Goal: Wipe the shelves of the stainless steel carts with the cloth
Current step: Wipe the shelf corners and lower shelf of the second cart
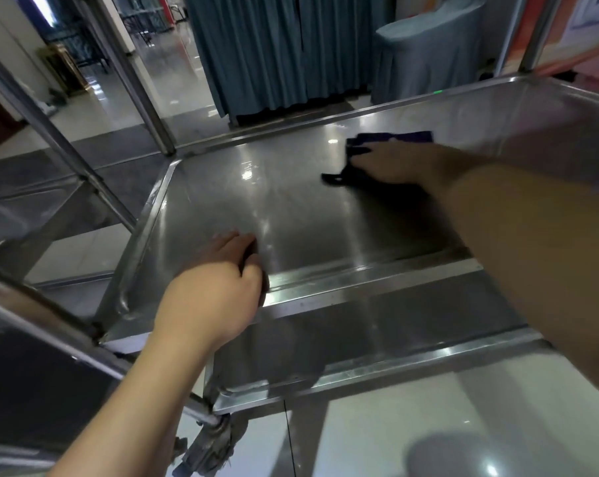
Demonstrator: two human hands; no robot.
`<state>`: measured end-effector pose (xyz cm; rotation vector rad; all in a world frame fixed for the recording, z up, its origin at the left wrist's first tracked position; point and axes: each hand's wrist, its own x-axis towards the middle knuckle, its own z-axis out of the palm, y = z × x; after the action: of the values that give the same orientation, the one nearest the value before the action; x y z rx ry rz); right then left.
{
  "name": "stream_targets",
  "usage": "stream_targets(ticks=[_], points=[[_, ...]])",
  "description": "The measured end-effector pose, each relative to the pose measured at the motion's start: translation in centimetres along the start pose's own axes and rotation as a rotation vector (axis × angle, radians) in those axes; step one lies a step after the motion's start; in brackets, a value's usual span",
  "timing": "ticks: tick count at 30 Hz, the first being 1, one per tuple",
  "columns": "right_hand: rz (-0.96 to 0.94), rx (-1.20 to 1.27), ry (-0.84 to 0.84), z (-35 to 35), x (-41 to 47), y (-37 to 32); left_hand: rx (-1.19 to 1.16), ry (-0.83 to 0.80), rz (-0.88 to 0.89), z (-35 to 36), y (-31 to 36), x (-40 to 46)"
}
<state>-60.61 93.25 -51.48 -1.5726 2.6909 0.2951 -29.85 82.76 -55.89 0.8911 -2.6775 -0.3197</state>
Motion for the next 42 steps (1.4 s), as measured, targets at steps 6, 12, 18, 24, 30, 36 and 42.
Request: stream_targets(ticks=[6,12,18,24,30,36,42], points=[[-0.199,0.431,0.008,-1.0,1.4,-9.9,0.013,-0.018,-0.032,-0.3,0.0,-0.3],[0.135,0.339,-0.012,1.0,1.1,1.7,0.01,-0.022,-0.05,-0.5,0.4,-0.4],[0.266,0.45,-0.025,2.8,-2.1,6.1,0.016,0.005,-0.072,-0.1,1.2,-0.4],[-0.021,0.471,-0.047,2.2,-11.0,-6.3,0.006,0.012,-0.035,-0.1,0.9,-0.3],[-0.084,0.524,0.008,1.9,-14.5,-8.7,0.006,-0.072,-0.108,-1.3,0.9,-0.7],[0.201,0.468,0.011,3.7,-15.9,2.6,0.0,-0.089,-0.137,-1.7,1.5,-0.7],[0.625,0.582,0.049,6.1,-17.2,13.6,0.023,-0.117,-0.107,-1.5,1.9,-0.6]])
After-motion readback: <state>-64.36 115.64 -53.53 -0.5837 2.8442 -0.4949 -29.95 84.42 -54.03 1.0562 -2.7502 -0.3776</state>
